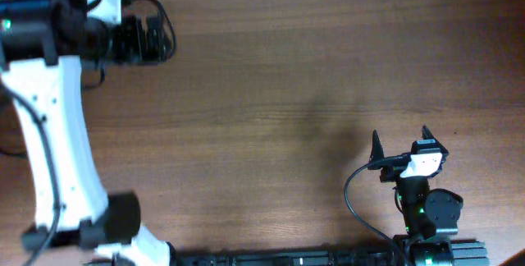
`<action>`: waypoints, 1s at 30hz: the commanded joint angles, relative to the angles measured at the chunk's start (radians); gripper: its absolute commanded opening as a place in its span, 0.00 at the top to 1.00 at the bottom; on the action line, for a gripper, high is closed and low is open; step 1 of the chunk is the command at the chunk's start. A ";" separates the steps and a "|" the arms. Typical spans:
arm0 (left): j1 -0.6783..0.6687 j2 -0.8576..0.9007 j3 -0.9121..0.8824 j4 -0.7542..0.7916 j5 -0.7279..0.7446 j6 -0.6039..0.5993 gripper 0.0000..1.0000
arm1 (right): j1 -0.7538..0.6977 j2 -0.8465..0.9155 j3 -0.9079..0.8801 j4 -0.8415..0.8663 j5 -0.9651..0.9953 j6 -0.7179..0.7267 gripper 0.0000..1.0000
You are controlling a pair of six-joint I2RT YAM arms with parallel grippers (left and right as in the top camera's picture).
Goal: Untangle cables
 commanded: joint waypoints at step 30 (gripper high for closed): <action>0.000 -1.257 -1.175 0.285 0.173 0.080 0.02 | 0.007 -0.005 -0.005 -0.005 0.008 0.001 0.02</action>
